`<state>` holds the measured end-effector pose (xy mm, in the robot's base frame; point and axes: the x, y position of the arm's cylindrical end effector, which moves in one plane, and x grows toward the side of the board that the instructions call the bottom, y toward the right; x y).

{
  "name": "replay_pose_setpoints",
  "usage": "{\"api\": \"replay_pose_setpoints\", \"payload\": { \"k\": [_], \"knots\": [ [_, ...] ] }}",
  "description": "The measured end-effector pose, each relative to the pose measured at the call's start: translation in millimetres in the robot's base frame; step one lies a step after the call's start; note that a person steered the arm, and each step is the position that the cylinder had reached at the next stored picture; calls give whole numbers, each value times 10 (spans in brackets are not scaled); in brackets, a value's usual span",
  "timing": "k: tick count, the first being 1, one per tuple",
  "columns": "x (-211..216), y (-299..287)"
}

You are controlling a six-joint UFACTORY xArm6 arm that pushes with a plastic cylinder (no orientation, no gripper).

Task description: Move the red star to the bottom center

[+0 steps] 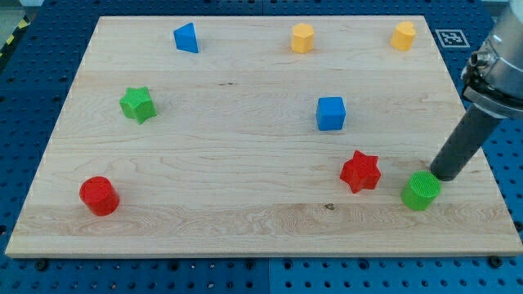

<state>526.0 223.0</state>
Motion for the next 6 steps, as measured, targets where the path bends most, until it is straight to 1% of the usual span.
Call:
{"api": "replay_pose_setpoints", "payload": {
  "k": [2,3,4,6],
  "knots": [
    [-74,-308],
    [57,-630],
    [69,-1031],
    [-299,-1264]
  ]
}}
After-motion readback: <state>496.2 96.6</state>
